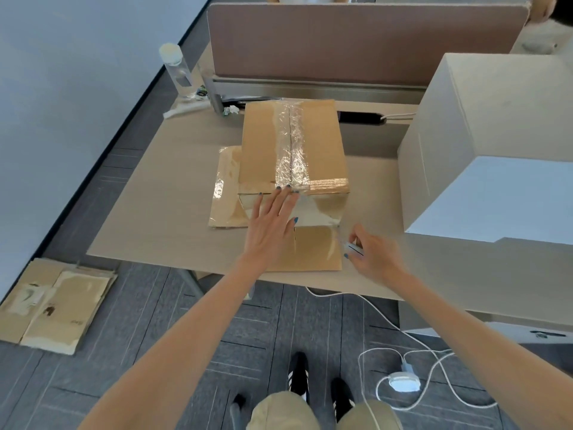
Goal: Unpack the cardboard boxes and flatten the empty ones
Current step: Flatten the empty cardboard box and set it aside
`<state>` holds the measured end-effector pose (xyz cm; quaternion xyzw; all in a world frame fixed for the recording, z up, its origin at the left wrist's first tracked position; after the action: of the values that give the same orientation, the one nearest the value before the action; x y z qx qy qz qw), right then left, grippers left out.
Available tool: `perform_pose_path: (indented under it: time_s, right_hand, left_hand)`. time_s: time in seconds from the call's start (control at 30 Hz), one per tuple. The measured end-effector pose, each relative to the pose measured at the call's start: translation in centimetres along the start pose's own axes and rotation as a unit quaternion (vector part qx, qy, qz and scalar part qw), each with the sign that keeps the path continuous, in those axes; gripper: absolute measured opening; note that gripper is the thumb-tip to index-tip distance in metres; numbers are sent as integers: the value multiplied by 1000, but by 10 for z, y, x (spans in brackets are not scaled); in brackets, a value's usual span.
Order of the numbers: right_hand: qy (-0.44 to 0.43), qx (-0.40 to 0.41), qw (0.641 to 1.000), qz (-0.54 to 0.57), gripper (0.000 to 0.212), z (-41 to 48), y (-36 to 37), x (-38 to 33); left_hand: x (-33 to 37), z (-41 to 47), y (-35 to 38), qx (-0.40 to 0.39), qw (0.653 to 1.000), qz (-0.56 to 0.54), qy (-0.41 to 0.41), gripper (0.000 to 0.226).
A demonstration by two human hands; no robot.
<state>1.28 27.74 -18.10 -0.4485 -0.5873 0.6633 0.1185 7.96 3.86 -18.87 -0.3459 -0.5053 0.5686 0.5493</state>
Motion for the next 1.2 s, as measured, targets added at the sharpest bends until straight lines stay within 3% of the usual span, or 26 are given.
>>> perform_pose_path:
  time_s: [0.17, 0.27, 0.63, 1.03, 1.2]
  right_hand:
    - [-13, -63, 997, -44, 30, -29, 21, 36]
    - [-17, -87, 994, -71, 20, -44, 32, 55]
    - [-43, -86, 991, -94, 17, -65, 50, 95]
    - [-36, -49, 994, -94, 28, -53, 38, 85]
    - [-67, 27, 996, -45, 24, -12, 10, 33]
  left_hand:
    - [16, -4, 1, -40, 998, -8, -50, 67]
    - [25, -4, 2, -46, 996, -15, -80, 68]
    - [40, -4, 6, -62, 989, -5, -137, 69]
    - [42, -2, 2, -62, 988, -11, -139, 65]
    - [38, 6, -9, -39, 992, -8, -118, 53]
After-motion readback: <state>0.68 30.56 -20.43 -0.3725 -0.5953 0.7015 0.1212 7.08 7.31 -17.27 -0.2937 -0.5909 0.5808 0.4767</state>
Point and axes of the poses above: each hand's wrist, its own z-axis towards the middle knuckle, its own y-axis out of the palm, x = y × z, the point moved 1 cm from there along z, towards the middle knuckle, and after that the axes turned 5 degrees about -y, right-handed, at the moved point
